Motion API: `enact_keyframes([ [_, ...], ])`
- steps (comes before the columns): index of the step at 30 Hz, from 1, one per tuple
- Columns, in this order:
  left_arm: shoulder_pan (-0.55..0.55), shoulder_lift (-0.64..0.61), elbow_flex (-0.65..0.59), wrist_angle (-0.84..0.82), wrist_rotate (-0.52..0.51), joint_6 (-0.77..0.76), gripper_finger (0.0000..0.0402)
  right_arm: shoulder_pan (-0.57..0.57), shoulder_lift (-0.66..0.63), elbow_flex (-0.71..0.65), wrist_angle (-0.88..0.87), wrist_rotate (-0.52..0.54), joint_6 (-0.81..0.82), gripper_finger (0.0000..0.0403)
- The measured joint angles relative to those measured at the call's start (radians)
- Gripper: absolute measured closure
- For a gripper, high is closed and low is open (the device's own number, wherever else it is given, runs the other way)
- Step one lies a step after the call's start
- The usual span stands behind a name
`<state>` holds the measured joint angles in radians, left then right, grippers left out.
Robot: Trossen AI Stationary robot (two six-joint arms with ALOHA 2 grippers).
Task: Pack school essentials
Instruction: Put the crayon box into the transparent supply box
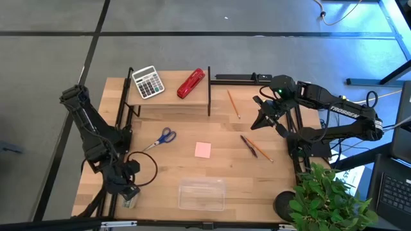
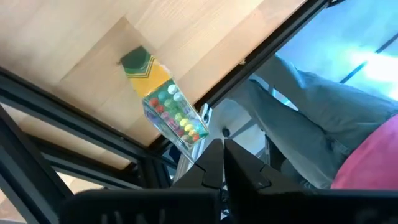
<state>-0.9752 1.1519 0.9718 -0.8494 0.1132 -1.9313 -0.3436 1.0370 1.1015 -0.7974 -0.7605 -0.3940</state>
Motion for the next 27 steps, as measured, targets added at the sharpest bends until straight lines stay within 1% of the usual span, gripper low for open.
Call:
enact_keyframes([
  [3,-0.011,0.000,0.000,-0.014,-0.012,-0.039,0.0360,0.000,0.000,0.000,0.000,0.000,0.000,0.0387],
  [5,-0.019,0.000,0.000,-0.021,-0.022,-0.071,0.0331,0.000,0.000,0.000,0.000,0.000,0.000,0.0387],
  [9,-0.029,0.000,0.000,-0.035,-0.044,-0.085,0.0270,0.000,0.000,0.000,0.000,0.000,0.000,0.0387],
  [13,-0.029,0.000,0.000,-0.053,-0.043,-0.118,0.0216,0.000,0.000,0.000,0.000,0.000,0.000,0.0387],
  [17,-0.030,0.001,0.000,-0.069,-0.042,-0.139,0.0171,0.000,0.000,0.000,0.000,0.000,0.000,0.0387],
  [22,-0.029,0.039,0.001,-0.088,-0.033,-0.157,0.0132,0.000,0.000,0.000,0.000,0.000,0.000,0.0387],
  [27,-0.029,0.085,0.001,-0.066,-0.017,-0.164,0.0116,0.000,0.000,0.000,0.000,0.000,0.000,0.0387],
])
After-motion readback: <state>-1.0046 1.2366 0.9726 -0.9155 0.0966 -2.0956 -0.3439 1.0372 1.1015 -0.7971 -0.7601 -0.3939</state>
